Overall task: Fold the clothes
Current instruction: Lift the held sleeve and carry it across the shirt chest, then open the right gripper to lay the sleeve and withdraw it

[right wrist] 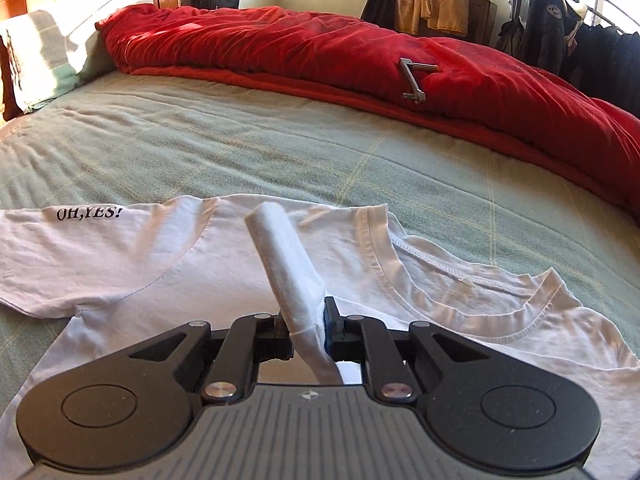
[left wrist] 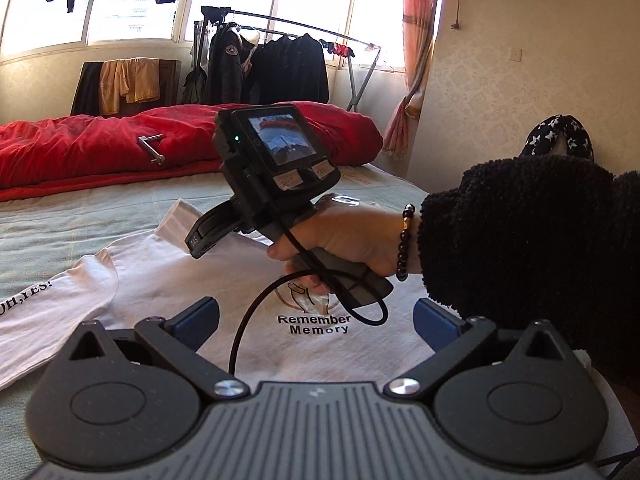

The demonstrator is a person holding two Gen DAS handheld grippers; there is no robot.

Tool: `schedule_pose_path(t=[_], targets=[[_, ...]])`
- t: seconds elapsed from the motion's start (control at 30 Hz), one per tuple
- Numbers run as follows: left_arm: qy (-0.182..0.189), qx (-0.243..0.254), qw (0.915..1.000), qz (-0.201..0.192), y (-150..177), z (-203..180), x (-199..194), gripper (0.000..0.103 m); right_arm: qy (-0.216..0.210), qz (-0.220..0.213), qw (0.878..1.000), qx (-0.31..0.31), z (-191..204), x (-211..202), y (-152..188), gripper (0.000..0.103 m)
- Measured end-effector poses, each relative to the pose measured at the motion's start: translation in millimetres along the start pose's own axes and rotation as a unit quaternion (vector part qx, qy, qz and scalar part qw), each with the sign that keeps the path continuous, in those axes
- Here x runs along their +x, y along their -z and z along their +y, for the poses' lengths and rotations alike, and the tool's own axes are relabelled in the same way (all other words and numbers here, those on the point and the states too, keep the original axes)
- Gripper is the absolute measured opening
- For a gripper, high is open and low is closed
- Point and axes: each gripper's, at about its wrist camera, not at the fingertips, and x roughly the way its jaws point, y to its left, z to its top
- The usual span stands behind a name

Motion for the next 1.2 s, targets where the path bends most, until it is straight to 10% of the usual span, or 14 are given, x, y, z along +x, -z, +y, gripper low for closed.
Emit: schedule_pose_path(t=[0.17,0.43,0.9,1.2], targets=[[0.003,0.003,1.0,0.002,0,-2,2,0.102,-0.004,0.02,1.0,-0.007,5,4,7,0.06],[0.013,-0.013,0.9998,-0.012,-2,5,0,0.102,-0.001,0.034,0.999,-0.032,-8,-29,17,0.08],[-0.006,-0.041,0.9991,0.006,5,17,28,0.102,0.097,0.022,0.995,-0.008,-94,-134,121,0.087],[-0.048,-0.043,0.9956,0.068,19,24,66,0.102,0.092,-0.015,0.983,0.157,-172,-143,170,0.087]])
